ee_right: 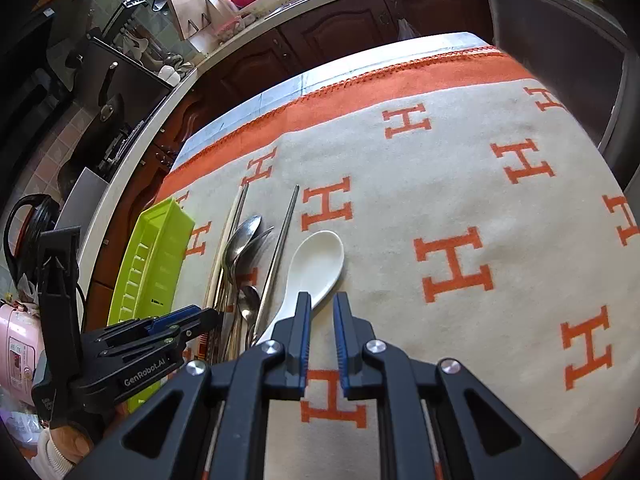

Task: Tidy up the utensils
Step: 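Grasp a red-banded chopstick with the left tool while the right tool reaches toward the white ceramic spoon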

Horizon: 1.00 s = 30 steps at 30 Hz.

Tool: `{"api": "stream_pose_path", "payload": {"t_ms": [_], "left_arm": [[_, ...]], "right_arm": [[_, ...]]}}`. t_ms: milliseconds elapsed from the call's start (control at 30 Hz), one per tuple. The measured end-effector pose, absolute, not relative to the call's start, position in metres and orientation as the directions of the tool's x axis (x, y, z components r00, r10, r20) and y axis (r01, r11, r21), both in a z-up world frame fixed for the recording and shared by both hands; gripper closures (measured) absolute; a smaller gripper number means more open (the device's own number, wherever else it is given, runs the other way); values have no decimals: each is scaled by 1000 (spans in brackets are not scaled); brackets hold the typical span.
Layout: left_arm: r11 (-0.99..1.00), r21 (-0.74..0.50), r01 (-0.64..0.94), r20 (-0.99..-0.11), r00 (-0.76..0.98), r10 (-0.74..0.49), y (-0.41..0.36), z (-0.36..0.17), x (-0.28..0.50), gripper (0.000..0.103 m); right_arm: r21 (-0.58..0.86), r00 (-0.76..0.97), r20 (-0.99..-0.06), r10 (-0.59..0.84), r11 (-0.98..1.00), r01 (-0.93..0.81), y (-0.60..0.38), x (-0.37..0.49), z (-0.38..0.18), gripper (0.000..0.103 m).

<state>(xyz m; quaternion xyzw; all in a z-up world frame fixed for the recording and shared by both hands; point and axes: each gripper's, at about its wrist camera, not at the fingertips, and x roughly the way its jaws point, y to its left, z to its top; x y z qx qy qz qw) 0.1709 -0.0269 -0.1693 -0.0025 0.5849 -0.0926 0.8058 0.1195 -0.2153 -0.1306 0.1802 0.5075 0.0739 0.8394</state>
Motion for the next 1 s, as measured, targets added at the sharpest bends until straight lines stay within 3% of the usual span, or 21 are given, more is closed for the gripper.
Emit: {"api": "stream_pose_path", "payload": {"t_ms": [267,367,433,800,900,1000], "left_arm": [[986,-129,102,-943,294,-154,-11,-170,173,82],[987,-124,100,-942,302,-149,-7,-169,171,87],[987,-117,110,-935,322,-147,-7,-163,168,100],[981,-125,146,-928,332,-168,-15,-158,160,100],[980,-135,147,-922,344,-179,-14,-154,157,100],[979,-139,149,-915,360,-185,-12,-147,154,100]], "right_arm": [[383,464,-830,311,922,67,-215,121,-138,92],[389,458,-831,315,918,74,-215,122,-141,92],[389,456,-832,316,918,74,-214,122,-141,92],[404,443,-835,325,910,94,-214,125,-148,91],[407,444,-838,318,906,119,-216,129,-153,77],[400,447,-840,307,908,128,-216,134,-156,74]]}}
